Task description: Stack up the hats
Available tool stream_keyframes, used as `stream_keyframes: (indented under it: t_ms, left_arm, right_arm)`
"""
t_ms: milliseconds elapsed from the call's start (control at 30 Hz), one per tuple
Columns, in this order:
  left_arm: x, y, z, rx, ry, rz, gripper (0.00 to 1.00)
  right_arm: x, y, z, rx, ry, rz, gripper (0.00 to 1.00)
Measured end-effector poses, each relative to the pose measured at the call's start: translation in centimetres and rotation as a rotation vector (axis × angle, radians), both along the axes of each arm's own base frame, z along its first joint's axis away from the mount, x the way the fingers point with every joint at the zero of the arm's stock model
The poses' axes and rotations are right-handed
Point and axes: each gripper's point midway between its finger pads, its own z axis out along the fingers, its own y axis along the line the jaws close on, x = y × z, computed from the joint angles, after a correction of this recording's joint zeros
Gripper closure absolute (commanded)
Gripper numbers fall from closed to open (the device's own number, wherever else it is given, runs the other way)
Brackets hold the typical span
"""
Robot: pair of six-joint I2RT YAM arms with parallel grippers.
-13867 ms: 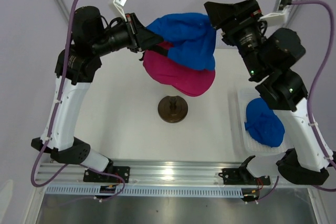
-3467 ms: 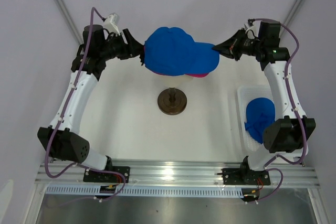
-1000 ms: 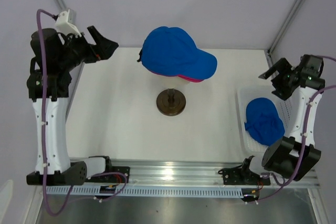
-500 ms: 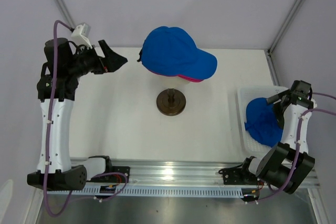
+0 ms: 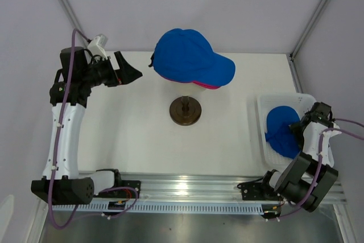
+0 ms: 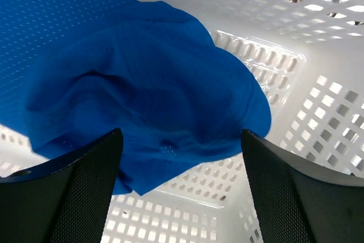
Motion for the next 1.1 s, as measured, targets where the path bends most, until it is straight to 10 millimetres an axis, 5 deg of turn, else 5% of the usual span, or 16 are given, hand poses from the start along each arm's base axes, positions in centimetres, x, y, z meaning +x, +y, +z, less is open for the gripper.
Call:
stream_keyframes:
  t_ms: [100,133,267,533,633,800,900,1000,1100]
  left_arm:
    - [-0.1,0.0,-0.1,0.006,0.003,-0.003,0.0]
    - [-0.1,0.0,-0.1,0.006,0.003,-0.003,0.0]
    - [-0.1,0.2,-0.3,0.014,0.006,0.002,0.0]
    - [-0.5,0.6,1.0,0.038,-0.022,0.027,0.0]
    - [-1.5,0.8,2.7,0.053,-0.074,0.037,0.0]
    - [-4.0,0.7,6.6,0.056,-0.19,0.04,0.0]
    - [-5.3,0.1,8.4,0.038,-0.242,0.011,0.0]
    - [-6.4,-1.8,9.3,0.019,-0.265,-0.059,0.0]
    - [-8.1,-5.8,10.3,0.012,-0.291,-0.197,0.03]
  right_arm:
    - [0.2,-0.2,-1.1,0.012,0.025,0.004,0.32]
    - [0.4,-0.4,-1.4,0.01,0.033,0.004,0.52]
    - [0.3,-0.6,-2.5,0.008,0.045,0.006,1.0]
    - [0.9,-0.1,-1.1,0.004,-0.027,0.05,1.0]
    - [2.5,0.2,3.2,-0.039,-0.178,0.1,1.0]
    - [7.1,0.8,15.0,-0.143,-0.488,0.224,1.0]
    - [9.2,2.3,19.8,-0.149,-0.635,0.325,1.0]
    - [10.5,4.3,23.3,-0.121,-0.729,0.435,1.0]
    - [12.4,6.6,26.8,-0.088,-0.809,0.567,1.0]
